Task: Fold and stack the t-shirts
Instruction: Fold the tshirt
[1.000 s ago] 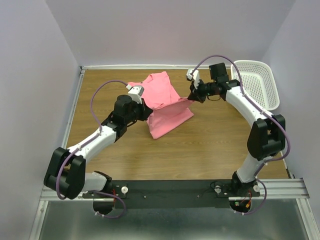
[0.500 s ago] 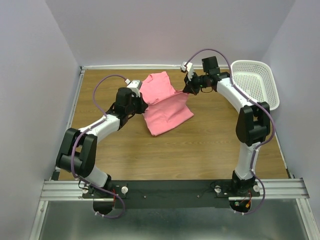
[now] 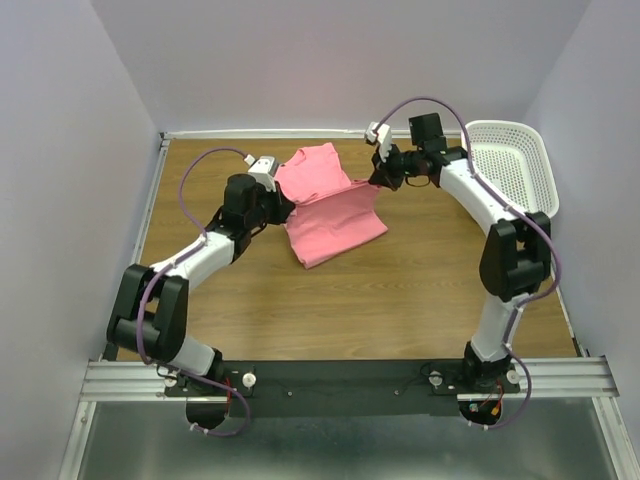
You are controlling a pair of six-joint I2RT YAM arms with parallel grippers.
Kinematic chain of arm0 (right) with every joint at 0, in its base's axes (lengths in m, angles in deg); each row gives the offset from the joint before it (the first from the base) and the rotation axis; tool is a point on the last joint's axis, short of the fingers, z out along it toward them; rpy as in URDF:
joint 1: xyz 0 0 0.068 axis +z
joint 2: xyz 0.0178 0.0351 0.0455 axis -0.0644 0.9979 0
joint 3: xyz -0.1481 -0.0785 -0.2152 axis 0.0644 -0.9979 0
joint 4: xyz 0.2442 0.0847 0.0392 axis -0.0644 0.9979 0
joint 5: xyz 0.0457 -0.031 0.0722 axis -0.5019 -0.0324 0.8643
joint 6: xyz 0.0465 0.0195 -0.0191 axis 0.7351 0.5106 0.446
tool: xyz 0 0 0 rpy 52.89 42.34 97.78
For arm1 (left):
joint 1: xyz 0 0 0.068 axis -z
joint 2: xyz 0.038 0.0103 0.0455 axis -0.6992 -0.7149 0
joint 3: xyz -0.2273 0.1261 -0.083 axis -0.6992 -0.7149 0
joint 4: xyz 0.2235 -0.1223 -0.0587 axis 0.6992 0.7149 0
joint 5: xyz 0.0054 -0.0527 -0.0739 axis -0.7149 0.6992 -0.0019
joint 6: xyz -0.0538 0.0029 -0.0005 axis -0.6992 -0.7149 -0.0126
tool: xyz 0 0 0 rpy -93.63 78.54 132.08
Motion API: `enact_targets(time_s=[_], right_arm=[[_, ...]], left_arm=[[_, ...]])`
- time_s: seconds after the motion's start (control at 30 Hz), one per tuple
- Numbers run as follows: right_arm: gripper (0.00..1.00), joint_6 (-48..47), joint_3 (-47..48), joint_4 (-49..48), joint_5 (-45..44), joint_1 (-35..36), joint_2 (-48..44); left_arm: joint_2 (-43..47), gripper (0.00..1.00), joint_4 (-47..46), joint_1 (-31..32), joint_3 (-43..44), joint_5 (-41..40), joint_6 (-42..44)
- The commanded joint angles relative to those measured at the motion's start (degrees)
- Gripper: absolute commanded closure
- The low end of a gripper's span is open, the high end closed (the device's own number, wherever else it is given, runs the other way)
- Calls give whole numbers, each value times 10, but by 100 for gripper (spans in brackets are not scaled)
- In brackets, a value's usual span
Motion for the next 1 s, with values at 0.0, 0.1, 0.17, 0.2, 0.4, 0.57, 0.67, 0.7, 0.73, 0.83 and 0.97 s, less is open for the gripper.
enact_targets(time_s=[0.0,0.1,0.17,0.2,0.4,0.57,0.67,0.7,0.73,0.83,0.97], right_arm=[[99,-21,-70,-4,-15,1,-107],[99,-29,-139,-4,-16,2,-162],[100,-31,-189,-4,-23,2,-215],[99,-31,-207,-4,-25,2,-233],[99,-27,-296,-4,-47,2,-351],[99,-31,-356,-4,-66,2,-397],[100,-38,-369,-5,-66,2,-398],[99,-41,-367,-5,-65,2,-393],[100,-46,-364,-5,-64,2,-381],[99,-47,-335,-6,-64,2,-352],[99,-46,-286,-12,-57,2,-277]], left_arm=[[81,100,-24,15,-41,75,1],[126,100,-23,53,-65,94,-13],[170,100,-20,72,-87,94,-32],[182,100,-18,83,-93,93,-38],[250,100,-15,157,-146,60,-86],[253,100,-22,195,-176,35,-107],[246,100,-25,199,-182,21,-109],[245,100,-25,200,-180,16,-109],[245,100,-21,199,-178,-3,-108],[238,100,-5,197,-160,-46,-101],[209,100,6,177,-131,-76,-85]])
